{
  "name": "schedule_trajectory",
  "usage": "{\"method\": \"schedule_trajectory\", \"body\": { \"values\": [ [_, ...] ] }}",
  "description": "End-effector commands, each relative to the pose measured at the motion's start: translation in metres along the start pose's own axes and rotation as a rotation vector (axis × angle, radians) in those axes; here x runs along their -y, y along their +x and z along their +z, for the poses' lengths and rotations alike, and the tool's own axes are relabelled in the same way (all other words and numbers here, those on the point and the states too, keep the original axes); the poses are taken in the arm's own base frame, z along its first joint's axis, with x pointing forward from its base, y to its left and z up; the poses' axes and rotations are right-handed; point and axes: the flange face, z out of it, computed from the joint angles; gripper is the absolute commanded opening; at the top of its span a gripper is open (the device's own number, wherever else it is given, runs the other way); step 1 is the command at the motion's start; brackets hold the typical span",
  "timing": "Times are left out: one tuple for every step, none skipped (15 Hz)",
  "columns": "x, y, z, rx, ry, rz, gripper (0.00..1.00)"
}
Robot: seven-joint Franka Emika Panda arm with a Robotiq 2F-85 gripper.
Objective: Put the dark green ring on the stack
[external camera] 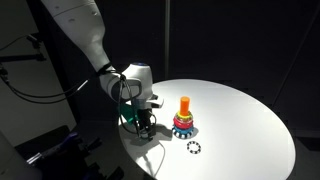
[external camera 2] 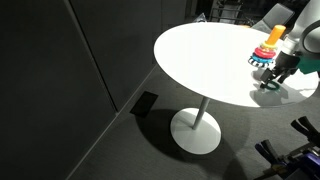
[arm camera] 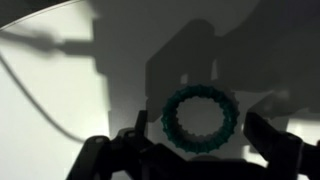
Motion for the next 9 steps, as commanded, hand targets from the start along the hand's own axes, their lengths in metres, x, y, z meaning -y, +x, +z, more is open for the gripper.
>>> {"method": "schedule_trajectory", "body": {
  "values": [
    [-0.004, 0.000, 0.002, -0.021, 0.009, 0.027, 0.66],
    [-0.003, 0.001, 0.001, -0.024, 0.012, 0.027, 0.57],
    [-0.003, 0.001, 0.001, -0.025, 0.014, 0.028, 0.50],
    [-0.003, 0.001, -0.002, -0.026, 0.016, 0.030, 0.47],
    [-0.004, 0.002, -0.007, -0.029, 0.019, 0.033, 0.47],
    [-0.005, 0.003, -0.011, -0.033, 0.020, 0.037, 0.47],
    [-0.007, 0.005, -0.017, -0.037, 0.021, 0.040, 0.47],
    [-0.009, 0.007, -0.024, -0.040, 0.023, 0.043, 0.47],
    [-0.012, 0.009, -0.029, -0.047, 0.022, 0.048, 0.47]
  ]
}}
